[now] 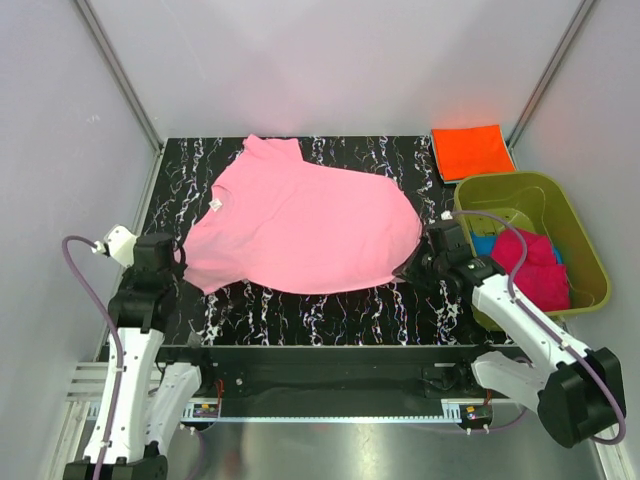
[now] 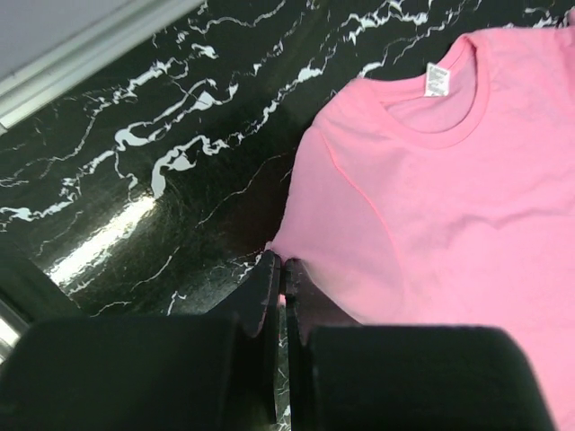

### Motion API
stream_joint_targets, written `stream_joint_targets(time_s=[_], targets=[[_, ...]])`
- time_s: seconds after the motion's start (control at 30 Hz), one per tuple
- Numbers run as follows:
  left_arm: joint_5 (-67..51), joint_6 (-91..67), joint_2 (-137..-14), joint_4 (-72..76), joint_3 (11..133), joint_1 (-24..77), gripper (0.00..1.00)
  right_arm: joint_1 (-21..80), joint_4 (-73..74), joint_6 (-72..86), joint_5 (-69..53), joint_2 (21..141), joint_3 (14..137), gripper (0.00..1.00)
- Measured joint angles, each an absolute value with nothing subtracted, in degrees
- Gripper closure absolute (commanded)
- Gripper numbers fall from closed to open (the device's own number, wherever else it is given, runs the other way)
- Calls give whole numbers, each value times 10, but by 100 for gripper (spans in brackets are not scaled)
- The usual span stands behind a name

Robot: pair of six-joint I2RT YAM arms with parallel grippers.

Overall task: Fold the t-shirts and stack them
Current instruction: Flatten the tshirt out, then fold the tshirt

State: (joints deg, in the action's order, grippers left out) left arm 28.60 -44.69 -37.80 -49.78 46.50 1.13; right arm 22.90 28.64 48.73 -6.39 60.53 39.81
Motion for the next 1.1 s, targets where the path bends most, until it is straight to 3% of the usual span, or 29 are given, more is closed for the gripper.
stream_joint_targets(time_s=[0.5, 0.77, 1.1], targets=[[270, -404, -410, -487, 488, 11, 100, 240, 329, 535, -35, 545, 340, 100], [199, -353, -586, -404, 495, 11, 100, 241, 323, 542, 3, 568, 342, 100], [184, -327, -785, -360, 601, 11, 100, 241, 322, 549, 56, 594, 342, 100]])
